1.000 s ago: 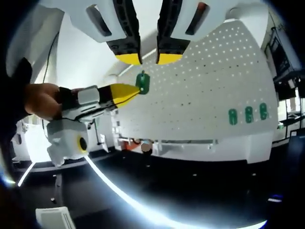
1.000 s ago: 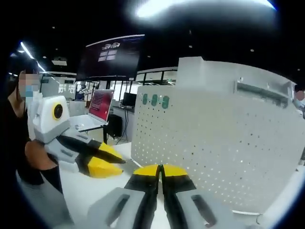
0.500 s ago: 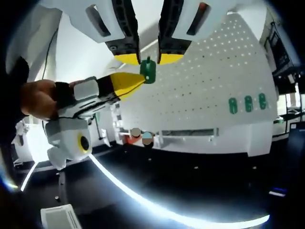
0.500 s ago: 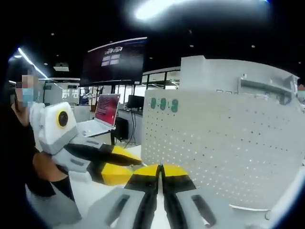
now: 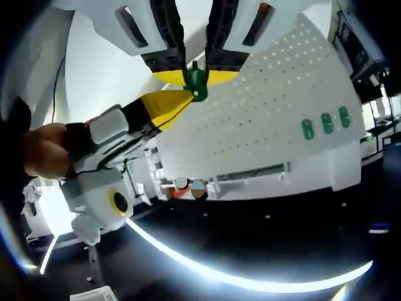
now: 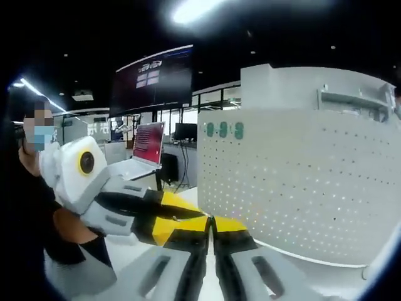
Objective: Insert the hook assembly into the mounting plate slot until the hook locks in place.
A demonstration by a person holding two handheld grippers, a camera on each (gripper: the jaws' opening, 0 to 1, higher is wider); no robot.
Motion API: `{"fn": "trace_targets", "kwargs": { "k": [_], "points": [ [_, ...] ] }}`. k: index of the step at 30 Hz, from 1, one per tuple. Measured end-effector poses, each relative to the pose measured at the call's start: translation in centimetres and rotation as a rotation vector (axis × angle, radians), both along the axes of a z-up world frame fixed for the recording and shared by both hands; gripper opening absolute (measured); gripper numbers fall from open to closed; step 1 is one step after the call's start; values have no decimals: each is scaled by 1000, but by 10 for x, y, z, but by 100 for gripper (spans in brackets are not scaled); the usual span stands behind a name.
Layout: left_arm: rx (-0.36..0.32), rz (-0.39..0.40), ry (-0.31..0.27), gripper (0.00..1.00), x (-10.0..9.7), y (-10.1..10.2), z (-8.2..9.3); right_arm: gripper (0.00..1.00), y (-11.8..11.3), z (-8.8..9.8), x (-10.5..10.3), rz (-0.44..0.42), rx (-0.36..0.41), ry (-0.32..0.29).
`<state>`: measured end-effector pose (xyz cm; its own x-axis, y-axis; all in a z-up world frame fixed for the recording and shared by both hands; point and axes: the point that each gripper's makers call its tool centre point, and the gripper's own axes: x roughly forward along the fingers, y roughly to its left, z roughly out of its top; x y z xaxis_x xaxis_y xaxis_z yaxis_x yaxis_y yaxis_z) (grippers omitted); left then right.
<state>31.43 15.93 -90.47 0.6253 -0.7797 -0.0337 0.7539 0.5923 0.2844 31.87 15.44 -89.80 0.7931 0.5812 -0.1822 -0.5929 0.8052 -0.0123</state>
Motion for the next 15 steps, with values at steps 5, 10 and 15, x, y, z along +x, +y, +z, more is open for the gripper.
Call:
{"fn": "trace_targets", "kwargs": {
  "k": [5, 10, 15],
  "points": [
    [18, -2, -19, 6, 1, 0, 0, 0, 3, -2, -2, 17, 3, 14],
    [23, 3, -14, 6, 2, 1, -2, 0, 4, -2, -3, 27, 8, 20],
    [8, 0, -3, 5, 2, 1, -2, 0, 3, -2, -3, 25, 24, 27]
  ]
}}
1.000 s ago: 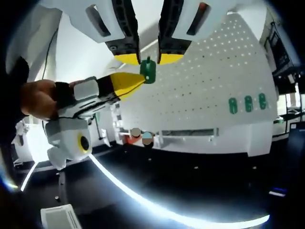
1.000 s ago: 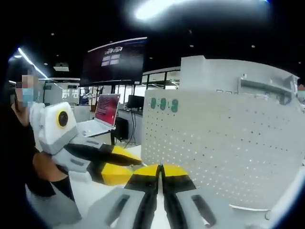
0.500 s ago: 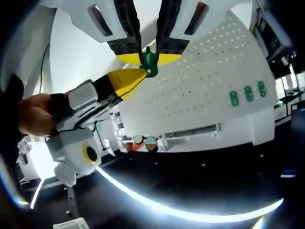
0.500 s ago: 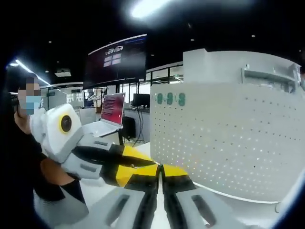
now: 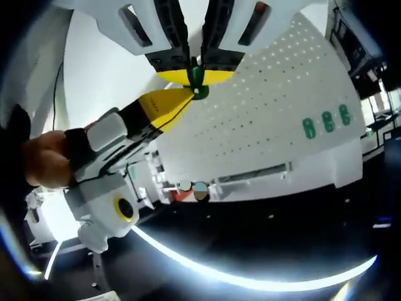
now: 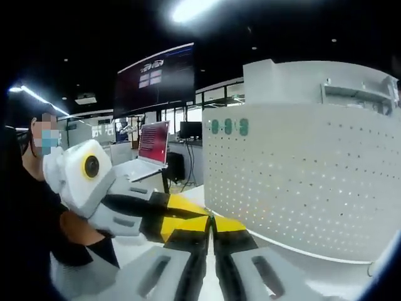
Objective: Insert the hook assembly into the mounting plate slot until the hook locks in place.
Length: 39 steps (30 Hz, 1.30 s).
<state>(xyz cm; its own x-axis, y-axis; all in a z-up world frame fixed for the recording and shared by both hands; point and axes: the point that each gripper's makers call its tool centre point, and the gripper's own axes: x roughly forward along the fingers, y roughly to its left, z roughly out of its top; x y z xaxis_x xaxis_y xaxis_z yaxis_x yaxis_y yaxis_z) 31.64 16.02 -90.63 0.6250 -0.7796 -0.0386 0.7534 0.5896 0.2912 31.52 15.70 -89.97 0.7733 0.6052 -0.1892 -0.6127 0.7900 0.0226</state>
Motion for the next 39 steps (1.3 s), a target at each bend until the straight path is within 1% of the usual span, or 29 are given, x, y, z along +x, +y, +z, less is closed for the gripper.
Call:
{"fn": "trace_targets", "kwargs": {
  "k": [2, 7, 10, 13, 16, 17, 18, 20, 24, 27, 30, 34, 37, 39],
  "points": [
    [-6, -9, 14, 4, 0, -1, -1, 0, -1, 0, 0, 0, 4, 2],
    [-14, -12, 24, 3, -1, -1, -2, 0, 0, -1, -1, -1, 3, 4],
    [-18, -13, 36, 3, -1, 0, -4, 1, 2, -2, -2, 9, -19, 2],
    [-53, -24, 61, 3, -2, 2, -1, 1, 4, 2, -3, 24, -36, -19],
    [-56, -21, 60, 3, -2, 3, 0, 1, 5, 1, -3, 32, -40, -22],
    [-66, -18, 62, 3, -2, 4, 1, 2, 5, -1, -3, 35, -49, -24],
    [-62, -13, 71, 3, -1, 4, -1, 2, 6, -1, -3, 35, -49, -28],
    [-70, -5, 83, 3, 1, 6, -2, 5, 6, -2, -3, 36, -52, -26],
    [-82, 15, 104, 3, 5, 11, -3, 9, 4, 0, -2, 38, -67, -45],
    [-91, 33, 119, 3, 8, 15, -5, 12, 0, 3, -2, 30, -89, -83],
    [-99, 54, 143, 3, 13, 18, -9, 18, -7, 3, 0, 8, -104, -104],
    [-95, 77, 160, 3, 16, 21, -14, 25, -20, 2, 2, -25, -89, -133],
    [-83, 93, 168, 3, 17, 21, -16, 36, -30, -4, 4, -60, -64, -124],
    [-84, 97, 167, 3, 16, 20, -16, 39, -35, -7, 2, -65, -65, -131]
  ]
}}
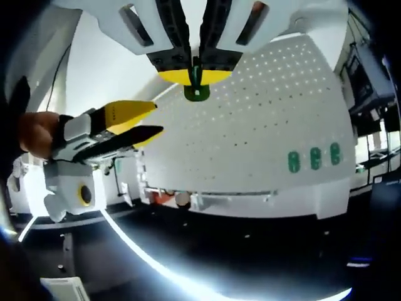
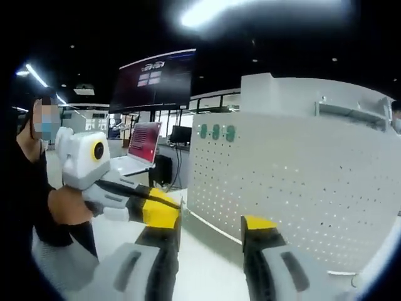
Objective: Insert the hook assembly into the mounting plate slot until the hook locks in place.
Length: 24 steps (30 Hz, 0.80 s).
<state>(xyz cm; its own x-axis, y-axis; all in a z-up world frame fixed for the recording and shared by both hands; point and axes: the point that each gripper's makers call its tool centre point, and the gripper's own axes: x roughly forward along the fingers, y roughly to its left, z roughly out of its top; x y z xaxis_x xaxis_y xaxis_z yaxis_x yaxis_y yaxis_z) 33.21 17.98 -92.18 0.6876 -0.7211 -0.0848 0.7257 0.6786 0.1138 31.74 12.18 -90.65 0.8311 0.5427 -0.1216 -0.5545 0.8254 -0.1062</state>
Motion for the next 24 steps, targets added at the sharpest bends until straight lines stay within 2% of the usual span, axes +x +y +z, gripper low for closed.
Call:
{"fn": "trace_targets", "kwargs": {
  "k": [4, 7, 12, 17, 24],
  "points": [
    [-13, 9, 6, 3, -1, -4, 3, 50, -11, 2, -1, -39, 31, -27],
    [-35, 20, 7, 3, 3, -6, 11, 56, -14, 0, 0, -53, 48, -31],
    [-75, 64, 12, 3, 17, -2, 30, 57, -14, -8, 2, -50, 42, -16],
    [-96, 102, 13, 3, 35, 2, 45, 59, -19, 1, 4, -64, 53, -54],
    [-135, 164, 37, 3, 66, 5, 65, 64, -23, 0, 6, -70, 58, -46]
  ]
}}
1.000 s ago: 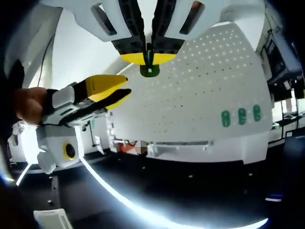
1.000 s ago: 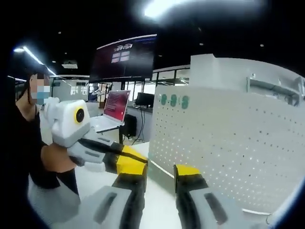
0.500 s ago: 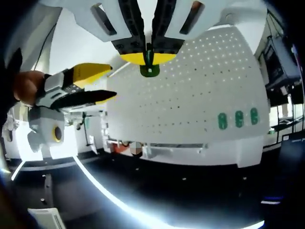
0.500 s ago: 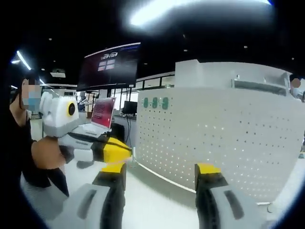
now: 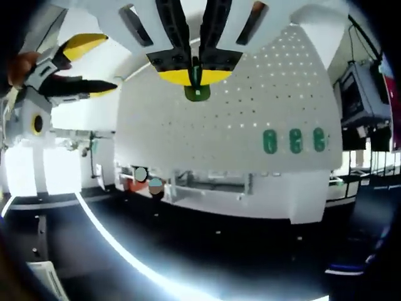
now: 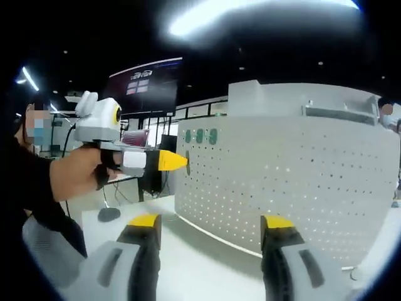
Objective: Insert the hook assembly into the mounting plate slot until the hook locks in place.
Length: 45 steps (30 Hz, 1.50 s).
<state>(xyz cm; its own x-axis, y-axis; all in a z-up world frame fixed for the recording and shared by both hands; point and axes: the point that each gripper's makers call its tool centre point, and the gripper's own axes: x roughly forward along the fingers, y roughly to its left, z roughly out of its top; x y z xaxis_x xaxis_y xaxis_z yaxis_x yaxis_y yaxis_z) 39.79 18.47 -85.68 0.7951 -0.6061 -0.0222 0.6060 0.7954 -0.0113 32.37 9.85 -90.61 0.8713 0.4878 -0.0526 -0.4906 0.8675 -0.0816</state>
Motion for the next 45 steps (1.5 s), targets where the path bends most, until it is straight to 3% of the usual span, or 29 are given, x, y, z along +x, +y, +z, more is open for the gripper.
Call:
{"fn": "trace_targets", "kwargs": {
  "k": [6, 14, 18, 25, 30, 36, 45],
  "points": [
    [2, 38, -11, 3, 29, -4, 17, 67, -8, 8, 2, -19, 27, -4],
    [61, 71, -57, 3, 67, -17, 38, 68, -10, 19, -1, -13, 63, -23],
    [97, 119, -92, 3, 83, -13, 50, 68, -12, 22, -2, -9, 83, -28],
    [110, 182, -82, 3, 111, -5, 61, 68, -9, 25, -3, 7, 110, -27],
    [149, 196, -76, 3, 121, -9, 58, 67, -9, 29, -6, 17, 132, -31],
    [134, 218, -49, 2, 128, -9, 51, 67, -12, 32, -6, 16, 159, -30],
    [144, 238, -59, 2, 130, -9, 51, 66, -9, 33, -7, 34, 177, -23]
  ]
}}
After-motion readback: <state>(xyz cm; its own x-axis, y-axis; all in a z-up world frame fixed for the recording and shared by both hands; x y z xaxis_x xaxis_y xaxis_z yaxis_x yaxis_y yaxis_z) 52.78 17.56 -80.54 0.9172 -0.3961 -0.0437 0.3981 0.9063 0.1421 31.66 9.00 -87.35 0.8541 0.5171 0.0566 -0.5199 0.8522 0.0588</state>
